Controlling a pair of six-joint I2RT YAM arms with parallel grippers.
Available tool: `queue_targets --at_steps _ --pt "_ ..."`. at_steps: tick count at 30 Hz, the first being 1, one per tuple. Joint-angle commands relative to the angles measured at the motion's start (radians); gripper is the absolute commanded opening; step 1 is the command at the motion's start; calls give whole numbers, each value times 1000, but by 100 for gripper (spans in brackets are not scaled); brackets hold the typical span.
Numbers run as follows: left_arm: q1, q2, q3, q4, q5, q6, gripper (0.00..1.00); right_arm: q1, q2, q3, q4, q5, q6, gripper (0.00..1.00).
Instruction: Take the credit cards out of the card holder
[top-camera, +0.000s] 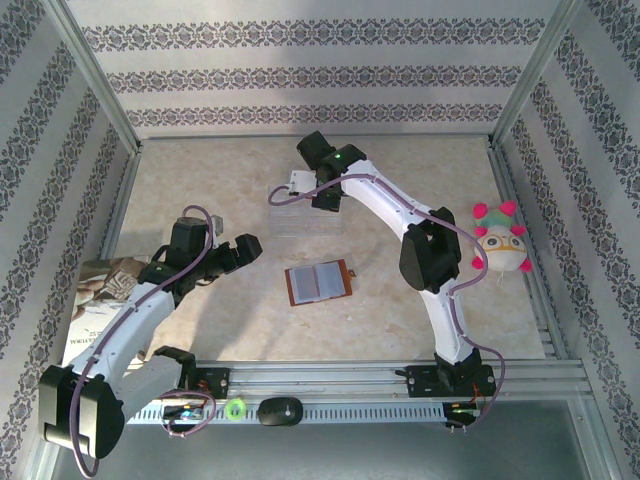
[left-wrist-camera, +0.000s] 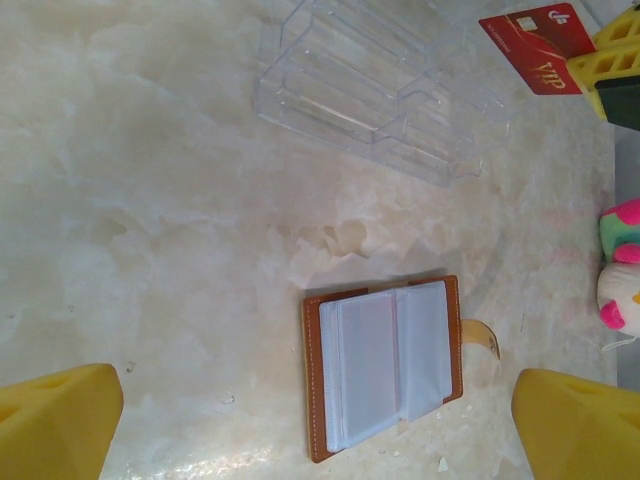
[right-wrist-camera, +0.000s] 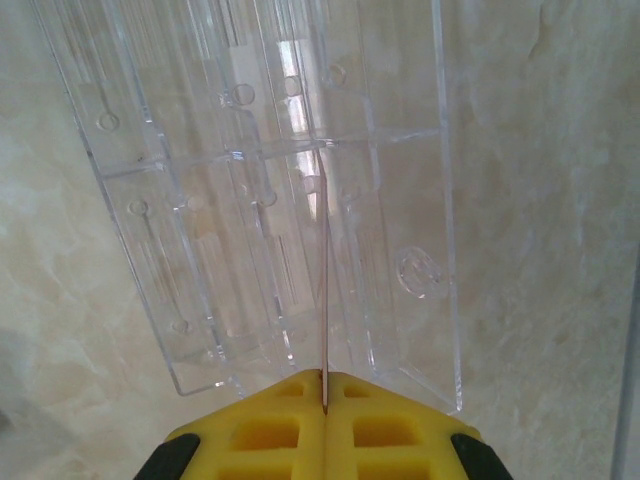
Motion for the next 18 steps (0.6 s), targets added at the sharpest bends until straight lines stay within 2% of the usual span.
queue_targets --at_steps 1,18 --pt "16 4 -15 37 19 6 100 -11 17 14 10 24 -21 0" --pt "26 7 -23 50 27 -6 100 -18 29 -27 19 2 -21 0"
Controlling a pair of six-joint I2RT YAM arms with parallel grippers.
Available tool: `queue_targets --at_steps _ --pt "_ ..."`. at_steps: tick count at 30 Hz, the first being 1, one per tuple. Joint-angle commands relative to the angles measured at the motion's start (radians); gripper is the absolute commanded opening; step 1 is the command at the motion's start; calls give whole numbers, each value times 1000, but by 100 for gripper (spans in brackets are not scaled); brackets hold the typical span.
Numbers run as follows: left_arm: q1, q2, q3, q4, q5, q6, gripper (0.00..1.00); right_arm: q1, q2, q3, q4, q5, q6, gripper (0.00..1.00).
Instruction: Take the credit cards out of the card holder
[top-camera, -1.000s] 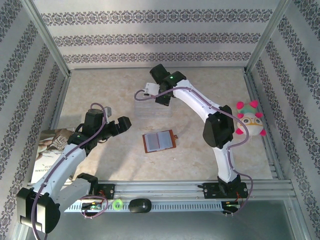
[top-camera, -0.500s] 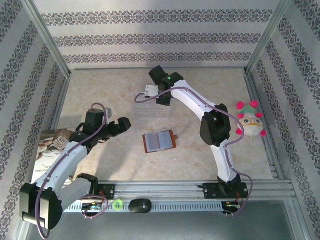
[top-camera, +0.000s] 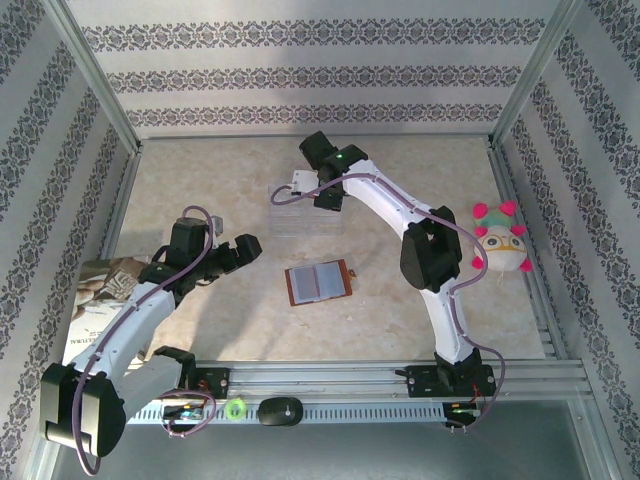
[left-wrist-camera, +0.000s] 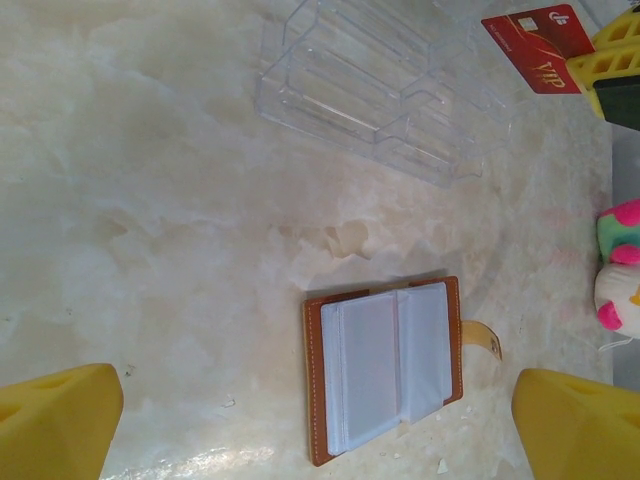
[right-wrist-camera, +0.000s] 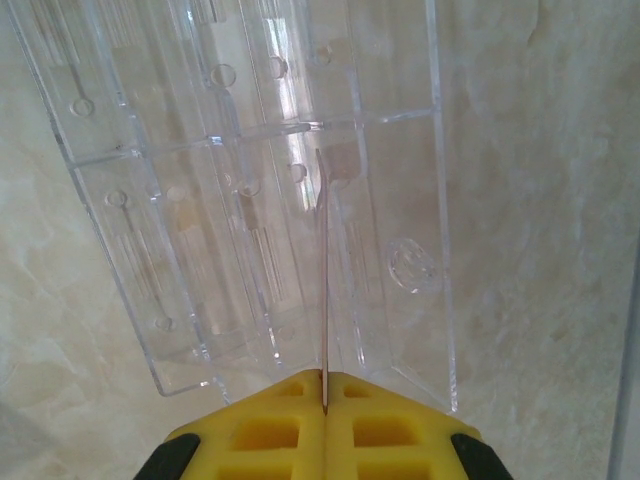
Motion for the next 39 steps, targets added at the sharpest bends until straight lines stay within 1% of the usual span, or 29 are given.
queue_targets --at_steps 1,5,7,11,13,16,17,21,25,28,32,36,38,39 --pt "16 -4 -11 28 15 -6 100 -5 26 -12 -1 -3 -13 0" --pt "17 -1 -11 30 16 -8 100 -5 29 -17 10 0 -12 0" --pt "17 0 -11 30 17 -8 100 -5 31 -22 20 8 -12 2" --pt "19 4 -8 35 33 -9 100 -5 33 -40 67 51 -13 11" --pt "21 4 -8 34 35 -7 100 -5 31 -43 82 56 -12 12" --pt "24 4 -7 36 41 -7 100 -3 25 -46 107 71 -4 24" --pt "23 4 -8 35 41 -7 100 -3 23 -46 123 84 -2 27" --pt "25 -3 -14 42 51 -10 100 1 -5 -83 235 151 -8 31" --pt "26 -25 -26 61 51 -19 100 12 -58 -116 331 162 27 35" --pt "25 -68 -51 91 32 -47 100 20 -111 -123 364 117 148 37" --pt "29 -111 -95 161 32 -91 100 47 -216 -217 435 64 438 38" --pt "30 -118 -134 198 42 -123 100 123 -325 -403 452 44 729 38" --pt "30 -124 -160 212 42 -139 100 163 -376 -510 444 44 839 39" --pt "31 -126 -172 216 40 -146 100 181 -407 -571 441 15 887 39"
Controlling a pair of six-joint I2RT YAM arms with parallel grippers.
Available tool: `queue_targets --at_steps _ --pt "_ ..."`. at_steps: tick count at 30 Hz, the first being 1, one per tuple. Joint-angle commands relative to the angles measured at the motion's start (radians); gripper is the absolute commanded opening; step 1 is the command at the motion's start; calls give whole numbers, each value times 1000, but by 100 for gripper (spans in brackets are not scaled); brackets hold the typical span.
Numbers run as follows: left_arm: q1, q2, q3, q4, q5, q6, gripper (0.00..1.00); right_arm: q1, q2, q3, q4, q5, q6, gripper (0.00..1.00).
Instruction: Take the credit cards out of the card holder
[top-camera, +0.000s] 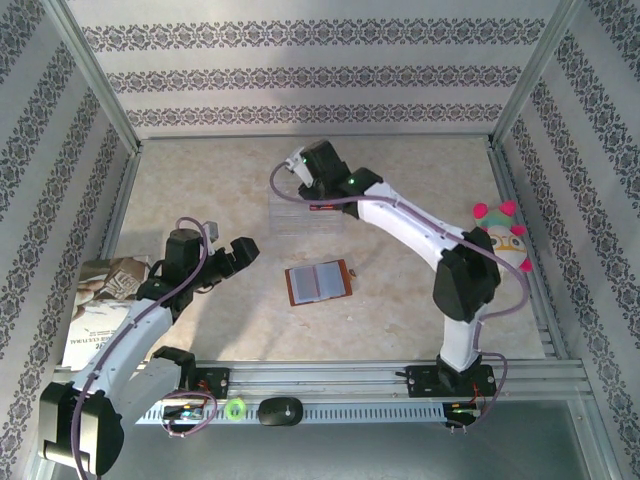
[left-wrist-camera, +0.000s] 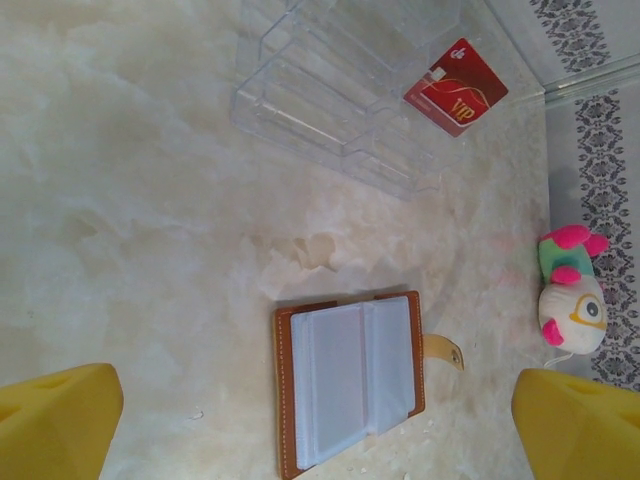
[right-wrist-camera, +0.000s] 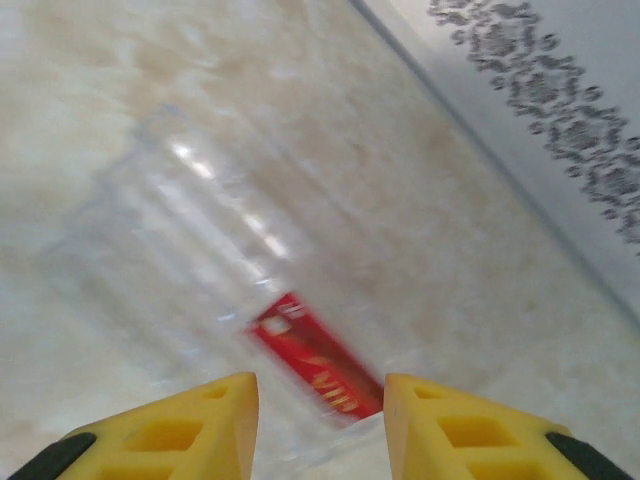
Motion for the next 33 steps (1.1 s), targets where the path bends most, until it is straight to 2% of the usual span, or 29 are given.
queue_targets --at_steps 1,6,10,16,27,33 --pt "17 -22 -41 62 5 -47 100 61 -60 -181 -22 -70 307 39" --pt "18 -12 -76 71 23 -62 99 149 -143 -406 -37 -228 394 39" --pt "18 -12 -114 103 31 -86 98 231 -93 -442 -51 -194 397 39" --pt "17 -26 -158 124 44 -104 96 297 -13 -394 -34 -139 362 41" --pt "18 -25 -166 126 55 -97 96 321 91 -343 -46 -41 319 42" --pt "17 -15 -164 142 66 -97 96 327 96 -348 -48 -5 314 43"
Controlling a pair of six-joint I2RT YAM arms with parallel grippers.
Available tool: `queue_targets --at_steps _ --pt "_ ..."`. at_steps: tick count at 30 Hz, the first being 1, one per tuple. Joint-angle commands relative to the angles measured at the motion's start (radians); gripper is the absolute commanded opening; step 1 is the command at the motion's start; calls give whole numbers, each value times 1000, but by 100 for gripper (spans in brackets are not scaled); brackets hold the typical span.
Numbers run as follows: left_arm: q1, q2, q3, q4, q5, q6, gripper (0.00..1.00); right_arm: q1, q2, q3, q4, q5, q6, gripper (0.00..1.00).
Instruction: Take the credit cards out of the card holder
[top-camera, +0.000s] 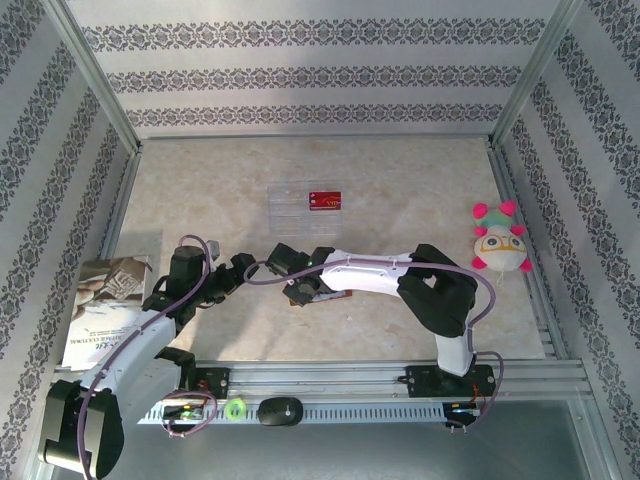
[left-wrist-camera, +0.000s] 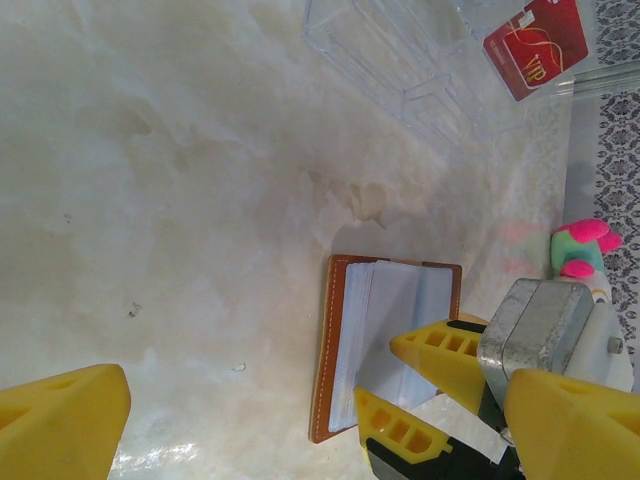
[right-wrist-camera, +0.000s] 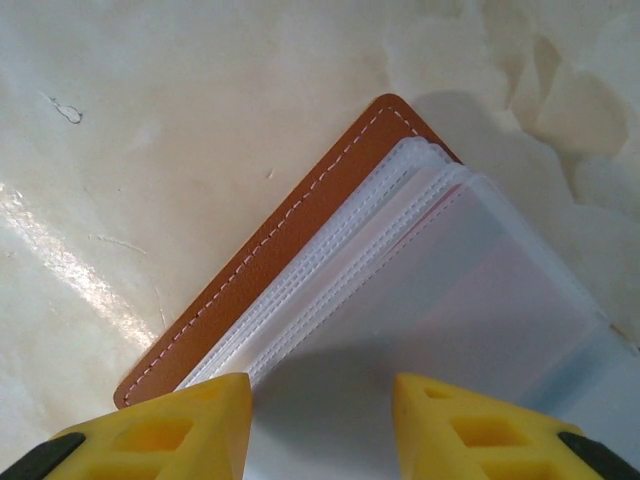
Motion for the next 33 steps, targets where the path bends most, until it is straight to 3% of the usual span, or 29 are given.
queue_targets --at_steps 1,5,14,23,27,33 --pt "15 6 -8 46 24 -8 96 12 19 14 -9 51 -14 43" --pt "15 17 -8 56 36 -9 95 10 40 9 2 3 -6 37" --pt "8 39 -6 68 69 -2 88 -32 0 -38 73 -105 39 0" --pt "-61 56 -11 124 27 -14 86 -119 -164 -151 249 -238 170 0" --pt "-169 118 15 154 -48 -7 86 -152 -242 -239 318 -273 242 0" --pt "-278 292 72 245 -116 -8 62 -204 -342 -384 401 -271 346 0"
